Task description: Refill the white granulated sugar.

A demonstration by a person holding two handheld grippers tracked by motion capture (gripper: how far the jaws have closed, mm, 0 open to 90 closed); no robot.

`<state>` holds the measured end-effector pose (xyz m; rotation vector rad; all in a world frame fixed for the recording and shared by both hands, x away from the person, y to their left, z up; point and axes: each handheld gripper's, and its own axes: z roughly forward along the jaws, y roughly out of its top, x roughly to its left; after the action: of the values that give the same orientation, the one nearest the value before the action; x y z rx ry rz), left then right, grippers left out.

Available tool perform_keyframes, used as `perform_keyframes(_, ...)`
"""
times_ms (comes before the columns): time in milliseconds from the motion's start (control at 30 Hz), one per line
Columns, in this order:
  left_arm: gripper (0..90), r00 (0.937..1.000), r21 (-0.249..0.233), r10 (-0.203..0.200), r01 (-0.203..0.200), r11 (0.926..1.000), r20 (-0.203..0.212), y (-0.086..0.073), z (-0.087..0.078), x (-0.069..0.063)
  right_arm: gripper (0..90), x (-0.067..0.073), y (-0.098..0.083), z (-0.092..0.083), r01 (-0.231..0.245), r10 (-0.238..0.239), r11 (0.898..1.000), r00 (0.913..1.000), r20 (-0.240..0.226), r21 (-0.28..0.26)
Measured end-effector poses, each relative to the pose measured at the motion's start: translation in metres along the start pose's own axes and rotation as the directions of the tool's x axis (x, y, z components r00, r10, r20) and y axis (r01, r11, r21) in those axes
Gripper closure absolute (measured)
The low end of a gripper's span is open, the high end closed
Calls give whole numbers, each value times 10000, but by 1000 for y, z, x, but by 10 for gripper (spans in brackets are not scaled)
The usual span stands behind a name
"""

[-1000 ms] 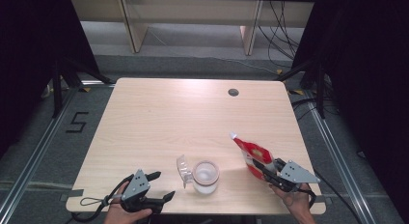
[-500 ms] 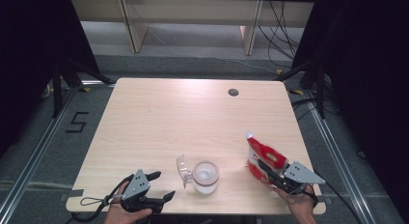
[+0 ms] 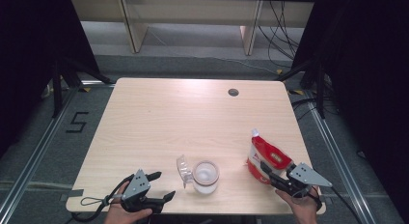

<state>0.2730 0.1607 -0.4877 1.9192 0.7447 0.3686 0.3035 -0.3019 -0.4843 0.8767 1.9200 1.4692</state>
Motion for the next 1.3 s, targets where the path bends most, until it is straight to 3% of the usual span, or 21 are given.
perform_keyframes(33,216,10000,4,2,-2,10000,0,0,0,0,525,-1,1,-1,188,-189,9998,9998,-111,-78)
perform_keyframes(67,216,10000,2,0,0,10000,0,0,0,0,503,2,1,-3,-217,217,9997,9998,-7,127)
perform_keyframes(200,219,10000,5,-30,30,10000,19,0,0,0,463,6,3,-8,-296,295,9995,9995,80,108)
perform_keyframes(233,219,10000,13,-62,62,10000,33,0,0,0,442,6,4,-9,-128,126,9998,9998,183,137)
perform_keyframes(367,222,10000,-23,-48,48,10000,43,0,0,0,377,11,6,-14,-345,319,9978,9984,458,560)
perform_keyframes(533,223,10000,-22,-63,63,10000,22,2,-1,1,298,13,10,-26,-635,588,9964,9949,817,563)
perform_keyframes(567,223,9999,-113,-151,152,9998,67,2,0,0,293,15,10,-31,-748,689,9953,9934,916,622)
perform_keyframes(600,224,9999,-56,-133,133,9999,12,2,-1,0,289,15,10,-33,-506,448,9971,9941,989,570)
perform_keyframes(633,224,9998,-203,-164,166,9997,106,2,1,1,286,19,10,-38,-910,814,9924,9903,1123,829)
perform_keyframes(667,224,9998,-164,-155,157,9997,122,3,0,1,286,19,10,-39,-858,781,9934,9920,993,759)
perform_keyframes(767,224,9998,-133,-170,172,9998,116,3,1,1,279,21,9,-45,-896,783,9925,9883,1312,828)
perform_keyframes(933,224,9997,-174,-228,229,9996,98,4,1,1,264,19,5,-47,-878,744,9890,9908,1128,1187)
perform_keyframes(1033,224,9997,-128,-226,227,9997,95,5,0,0,260,23,4,-50,-1261,1102,9845,9855,1290,1221)
perform_keyframes(1067,224,9995,-180,-318,319,9993,58,5,0,-1,260,21,3,-50,-849,702,9890,9901,1212,1213)
perform_keyframes(1100,224,9995,-180,-316,317,9993,62,6,0,-1,258,24,2,-52,-1256,1077,9835,9848,1360,1305)
perform_keyframes(1133,224,9995,-185,-308,308,9994,35,6,0,-1,258,20,1,-51,-752,616,9907,9909,1194,1132)
perform_keyframes(1300,225,9993,-84,-381,382,9992,49,6,-1,-2,258,23,-2,-54,-1017,859,9853,9894,1168,1370)
